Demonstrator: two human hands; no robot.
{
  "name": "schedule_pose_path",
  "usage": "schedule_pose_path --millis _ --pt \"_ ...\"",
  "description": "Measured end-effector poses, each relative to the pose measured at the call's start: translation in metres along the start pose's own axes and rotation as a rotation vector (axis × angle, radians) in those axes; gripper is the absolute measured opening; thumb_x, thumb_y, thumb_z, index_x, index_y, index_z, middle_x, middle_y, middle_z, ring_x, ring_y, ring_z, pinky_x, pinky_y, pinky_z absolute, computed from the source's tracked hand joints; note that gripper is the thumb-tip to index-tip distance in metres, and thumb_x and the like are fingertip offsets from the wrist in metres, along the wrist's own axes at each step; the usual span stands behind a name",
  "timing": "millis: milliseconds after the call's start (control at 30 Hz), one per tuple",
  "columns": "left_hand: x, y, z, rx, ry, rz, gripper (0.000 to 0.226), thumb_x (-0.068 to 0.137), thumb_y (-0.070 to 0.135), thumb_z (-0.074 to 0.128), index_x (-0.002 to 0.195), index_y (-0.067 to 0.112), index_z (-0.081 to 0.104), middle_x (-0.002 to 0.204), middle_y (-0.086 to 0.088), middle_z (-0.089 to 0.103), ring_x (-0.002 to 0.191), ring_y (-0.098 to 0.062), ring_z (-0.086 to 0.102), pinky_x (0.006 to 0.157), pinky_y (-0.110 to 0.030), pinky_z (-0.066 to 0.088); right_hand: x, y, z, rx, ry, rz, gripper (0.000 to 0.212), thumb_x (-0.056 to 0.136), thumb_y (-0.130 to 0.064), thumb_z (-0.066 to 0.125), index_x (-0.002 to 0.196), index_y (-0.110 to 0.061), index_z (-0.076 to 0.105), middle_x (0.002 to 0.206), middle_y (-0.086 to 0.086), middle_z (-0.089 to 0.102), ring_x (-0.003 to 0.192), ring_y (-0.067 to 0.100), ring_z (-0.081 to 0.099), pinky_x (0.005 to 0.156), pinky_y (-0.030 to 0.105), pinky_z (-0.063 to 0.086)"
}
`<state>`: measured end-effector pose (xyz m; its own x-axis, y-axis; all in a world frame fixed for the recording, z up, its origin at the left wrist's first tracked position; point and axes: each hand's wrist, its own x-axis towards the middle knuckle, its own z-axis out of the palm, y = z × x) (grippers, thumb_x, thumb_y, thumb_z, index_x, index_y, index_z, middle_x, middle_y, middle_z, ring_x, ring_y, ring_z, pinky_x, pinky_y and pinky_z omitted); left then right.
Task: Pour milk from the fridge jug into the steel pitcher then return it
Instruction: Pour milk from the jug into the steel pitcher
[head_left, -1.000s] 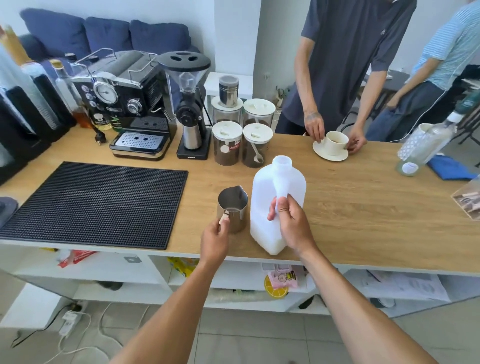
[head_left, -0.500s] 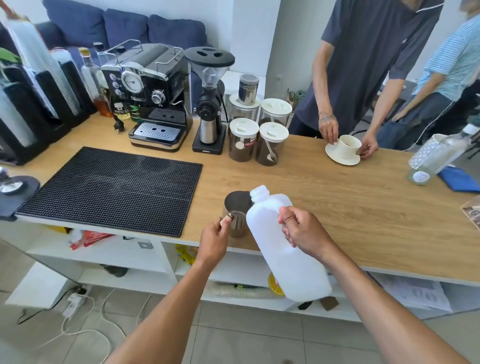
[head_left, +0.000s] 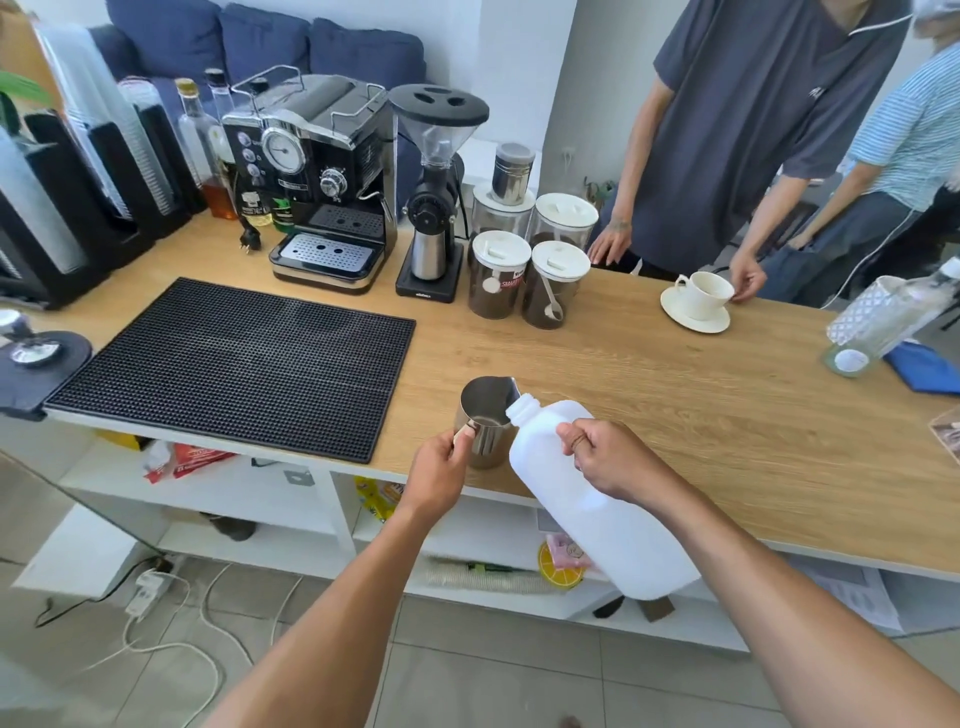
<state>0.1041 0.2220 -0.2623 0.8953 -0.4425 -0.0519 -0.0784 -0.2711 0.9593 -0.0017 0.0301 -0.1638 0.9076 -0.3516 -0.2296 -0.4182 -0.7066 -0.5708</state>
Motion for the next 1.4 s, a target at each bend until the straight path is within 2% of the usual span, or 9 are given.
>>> schedule_pose_path --millis 200,367,467,600,800,900,1100,1267,1400 --pt "0.001 -0.001 -0.001 0.015 -0.018 -0.014 0.046 0.104 0.044 0.041 0.069 0.013 0.043 0.062 0.006 0.037 0.056 -0.008 0.033 0.053 -0.024 0.029 0.008 -0.008 -0.011 -0.065 -0.024 -0.012 0.043 0.100 -0.046 0.037 0.074 -0.017 0.056 0.066 0.001 0.056 0.062 0.021 0.050 0.059 0.030 0.039" --pt "0.002 -0.001 -0.003 0.038 -0.020 -0.008 0.043 0.104 0.045 0.041 0.072 0.016 0.044 0.063 0.006 0.036 0.057 -0.009 0.032 0.051 -0.022 0.028 0.011 -0.023 -0.024 -0.196 -0.073 -0.006 0.049 0.100 -0.050 0.035 0.081 -0.011 0.060 0.075 0.007 0.061 0.072 0.027 0.058 0.071 0.036 0.048" --pt "0.002 0.000 -0.003 0.024 -0.018 0.005 0.042 0.104 0.043 0.041 0.072 0.016 0.043 0.063 0.005 0.035 0.057 -0.010 0.031 0.052 -0.024 0.027 0.013 -0.031 -0.029 -0.274 -0.100 0.014 0.054 0.101 -0.049 0.032 0.088 -0.004 0.059 0.083 0.013 0.062 0.074 0.030 0.056 0.068 0.036 0.046" --pt "0.000 0.002 -0.002 -0.007 -0.015 -0.001 0.041 0.105 0.041 0.041 0.072 0.016 0.045 0.062 0.007 0.035 0.056 -0.009 0.031 0.054 -0.027 0.028 0.015 -0.039 -0.032 -0.326 -0.139 0.040 0.056 0.101 -0.049 0.028 0.091 -0.003 0.057 0.081 0.012 0.058 0.067 0.025 0.050 0.062 0.032 0.039" --pt "0.002 0.000 -0.003 0.020 -0.018 0.011 0.053 0.105 0.039 0.040 0.078 -0.005 0.049 0.068 -0.002 0.039 0.061 -0.012 0.034 0.054 -0.025 0.028 0.018 -0.047 -0.038 -0.381 -0.191 0.062 0.056 0.101 -0.051 0.027 0.094 -0.003 0.056 0.080 0.021 0.065 0.058 0.024 0.051 0.059 0.030 0.040" --pt "0.002 0.001 -0.003 0.015 -0.023 -0.001 0.054 0.105 0.041 0.040 0.080 -0.005 0.051 0.069 -0.001 0.040 0.062 -0.013 0.035 0.058 -0.029 0.030 0.020 -0.050 -0.041 -0.405 -0.211 0.065 0.055 0.101 -0.051 0.027 0.094 -0.005 0.056 0.089 0.022 0.068 0.063 0.025 0.055 0.064 0.033 0.046" --pt "0.002 0.002 -0.003 0.036 -0.021 0.000 0.052 0.105 0.039 0.040 0.077 -0.004 0.051 0.067 -0.001 0.040 0.060 -0.012 0.034 0.055 -0.027 0.029 0.025 -0.057 -0.045 -0.454 -0.233 0.059 0.053 0.101 -0.051 0.026 0.088 -0.009 0.054 0.087 0.023 0.069 0.062 0.024 0.056 0.066 0.032 0.044" --pt "0.001 0.005 -0.004 0.026 -0.024 0.011 0.043 0.106 0.037 0.041 0.071 0.012 0.048 0.063 0.002 0.037 0.054 -0.007 0.029 0.050 -0.022 0.025 0.023 -0.058 -0.046 -0.438 -0.245 0.073 0.056 0.101 -0.052 0.026 0.095 -0.005 0.056 0.089 0.024 0.069 0.064 0.025 0.057 0.069 0.034 0.047" --pt "0.001 0.003 -0.004 0.009 -0.023 0.007 0.047 0.106 0.037 0.041 0.073 0.003 0.049 0.065 0.000 0.037 0.055 -0.009 0.029 0.051 -0.023 0.026 0.022 -0.058 -0.046 -0.430 -0.248 0.072 0.056 0.101 -0.051 0.026 0.097 -0.004 0.057 0.090 0.024 0.069 0.065 0.024 0.057 0.069 0.035 0.048"
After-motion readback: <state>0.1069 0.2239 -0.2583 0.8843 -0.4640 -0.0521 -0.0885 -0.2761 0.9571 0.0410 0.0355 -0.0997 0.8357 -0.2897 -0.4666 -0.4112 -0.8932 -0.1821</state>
